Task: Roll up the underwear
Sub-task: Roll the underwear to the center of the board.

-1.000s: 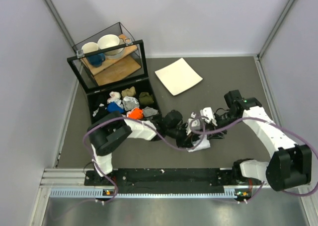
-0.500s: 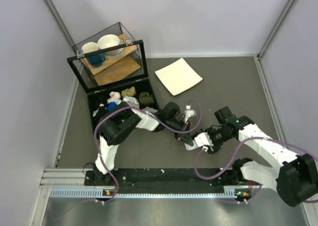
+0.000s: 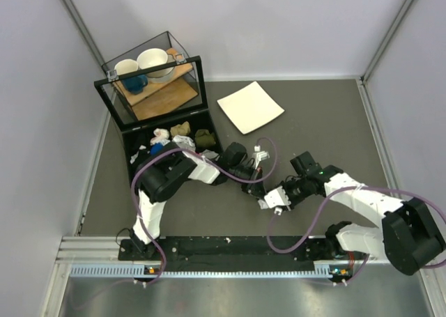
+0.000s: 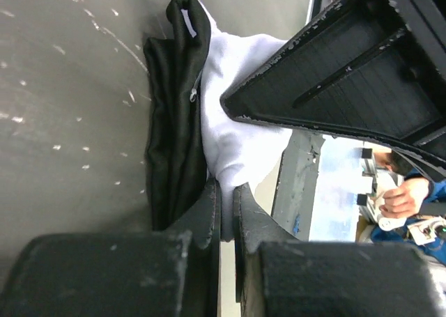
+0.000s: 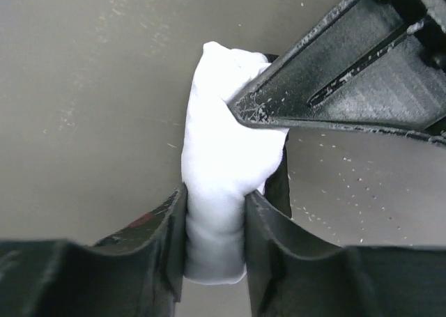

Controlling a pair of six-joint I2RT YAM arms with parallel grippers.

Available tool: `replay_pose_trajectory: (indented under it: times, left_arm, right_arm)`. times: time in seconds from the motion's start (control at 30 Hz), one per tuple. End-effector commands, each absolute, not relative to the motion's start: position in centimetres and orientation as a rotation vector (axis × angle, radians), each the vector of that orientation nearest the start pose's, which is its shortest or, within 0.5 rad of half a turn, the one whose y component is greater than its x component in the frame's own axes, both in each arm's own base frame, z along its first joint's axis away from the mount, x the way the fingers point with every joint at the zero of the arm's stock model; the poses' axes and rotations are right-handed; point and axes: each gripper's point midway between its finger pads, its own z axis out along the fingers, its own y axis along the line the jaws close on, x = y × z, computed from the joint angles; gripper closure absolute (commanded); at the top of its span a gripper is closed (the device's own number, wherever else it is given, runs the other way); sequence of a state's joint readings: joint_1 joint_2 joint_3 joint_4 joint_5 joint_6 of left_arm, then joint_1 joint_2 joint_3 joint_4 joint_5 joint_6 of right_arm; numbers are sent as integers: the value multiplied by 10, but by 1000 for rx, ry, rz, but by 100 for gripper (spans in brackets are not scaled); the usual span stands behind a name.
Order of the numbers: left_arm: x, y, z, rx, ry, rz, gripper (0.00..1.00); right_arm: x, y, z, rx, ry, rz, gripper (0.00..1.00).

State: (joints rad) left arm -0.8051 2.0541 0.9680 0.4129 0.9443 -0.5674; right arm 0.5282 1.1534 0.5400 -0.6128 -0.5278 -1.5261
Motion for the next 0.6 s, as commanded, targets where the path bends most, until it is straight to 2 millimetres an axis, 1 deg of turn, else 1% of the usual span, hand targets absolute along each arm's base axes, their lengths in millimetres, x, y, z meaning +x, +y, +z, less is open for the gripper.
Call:
replay_pose_trajectory:
  times: [0.0,0.03,0.07,0.1,0.13,0.17,0.2,0.23,0.27,0.3,0.33,0.37,0.47,0.57]
  left_arm:
    - [211,-379,-4,705,2437,-1347,98]
    - [215,-381,14,711,2378,-1353,98]
    - [215,-380,21,717,2354,-1346,97]
    - [213,-376,23,726,2341,-1332,97]
    - [214,-376,41,735,2291,-1333,97]
    - [213,-374,48,742,2269,-1331,97]
    - [211,-370,49,745,2263,-1320,97]
    - [210,-369,63,753,2225,-1320,97]
    - [207,-366,64,761,2230,-1316,97]
    - [203,-363,65,774,2229,-1314,97]
    - [201,-362,72,786,2207,-1319,97]
    - [198,-361,74,794,2201,-1324,97]
    - [189,-353,69,802,2217,-1333,97]
    - [181,-351,66,814,2222,-1366,97]
  right_arm:
    - [165,149,11,-2312,1384,436,76]
    - [162,148,11,-2311,1415,461,79]
    - [163,152,16,-2303,1416,486,80]
    - [159,152,14,-2311,1437,520,83]
    - [150,149,14,-2326,1471,574,84]
    - [150,154,19,-2312,1471,611,85]
    - [146,154,21,-2316,1484,648,85]
    - [138,151,19,-2330,1524,709,86]
    - [137,154,24,-2314,1527,748,87]
    - [136,154,25,-2312,1543,775,87]
    - [133,154,25,-2315,1558,808,87]
    - [132,155,28,-2306,1574,841,87]
    - [131,153,27,-2311,1597,869,87]
    - [131,150,24,-2328,1607,868,87]
